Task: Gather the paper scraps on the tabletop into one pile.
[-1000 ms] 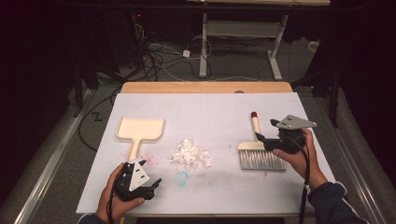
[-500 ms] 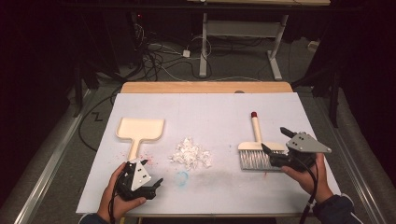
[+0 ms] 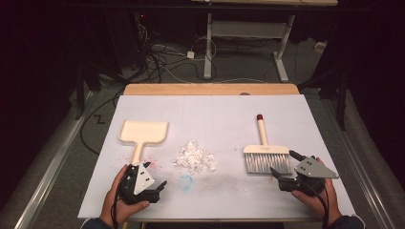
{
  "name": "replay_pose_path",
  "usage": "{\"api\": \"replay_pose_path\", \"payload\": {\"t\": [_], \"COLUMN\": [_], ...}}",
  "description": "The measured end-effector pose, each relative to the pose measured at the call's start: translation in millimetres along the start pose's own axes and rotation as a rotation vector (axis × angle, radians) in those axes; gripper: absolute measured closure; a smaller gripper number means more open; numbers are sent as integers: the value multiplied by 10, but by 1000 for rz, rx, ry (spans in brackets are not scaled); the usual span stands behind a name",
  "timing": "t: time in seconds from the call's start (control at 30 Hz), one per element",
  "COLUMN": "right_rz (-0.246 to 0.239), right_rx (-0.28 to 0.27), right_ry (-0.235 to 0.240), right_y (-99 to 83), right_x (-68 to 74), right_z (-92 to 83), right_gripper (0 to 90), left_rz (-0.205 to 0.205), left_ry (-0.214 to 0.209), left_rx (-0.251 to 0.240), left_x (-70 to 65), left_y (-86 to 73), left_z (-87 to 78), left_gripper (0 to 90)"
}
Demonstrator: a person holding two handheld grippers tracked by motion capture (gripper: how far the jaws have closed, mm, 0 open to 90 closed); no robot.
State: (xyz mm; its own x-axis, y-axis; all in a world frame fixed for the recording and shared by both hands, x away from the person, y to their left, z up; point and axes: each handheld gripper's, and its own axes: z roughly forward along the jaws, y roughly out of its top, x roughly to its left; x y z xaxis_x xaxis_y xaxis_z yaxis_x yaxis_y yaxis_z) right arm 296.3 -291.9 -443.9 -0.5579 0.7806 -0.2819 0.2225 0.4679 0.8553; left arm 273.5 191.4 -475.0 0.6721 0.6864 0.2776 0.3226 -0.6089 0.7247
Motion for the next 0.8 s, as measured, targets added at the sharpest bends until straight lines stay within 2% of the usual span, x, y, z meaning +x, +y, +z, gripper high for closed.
{"api": "replay_pose_path", "payload": {"t": [0.13, 0.4, 0.53, 0.8], "right_rz": [-3, -6, -32, -16], "right_rx": [-24, -12, 4, 0], "right_ry": [-2, 10, 2, -15], "right_y": [35, 47, 35, 43], "right_x": [34, 61, 79, 63], "right_z": [-19, 21, 37, 38], "right_gripper": [165, 166, 168, 168], "left_rz": [-10, -6, -3, -1], "left_ry": [-4, -6, -9, -1], "left_rx": [-3, 3, 7, 30], "left_x": [15, 12, 8, 16], "left_y": [-14, -26, -20, -32], "left_z": [3, 0, 12, 34], "left_gripper": [172, 172, 172, 172]}}
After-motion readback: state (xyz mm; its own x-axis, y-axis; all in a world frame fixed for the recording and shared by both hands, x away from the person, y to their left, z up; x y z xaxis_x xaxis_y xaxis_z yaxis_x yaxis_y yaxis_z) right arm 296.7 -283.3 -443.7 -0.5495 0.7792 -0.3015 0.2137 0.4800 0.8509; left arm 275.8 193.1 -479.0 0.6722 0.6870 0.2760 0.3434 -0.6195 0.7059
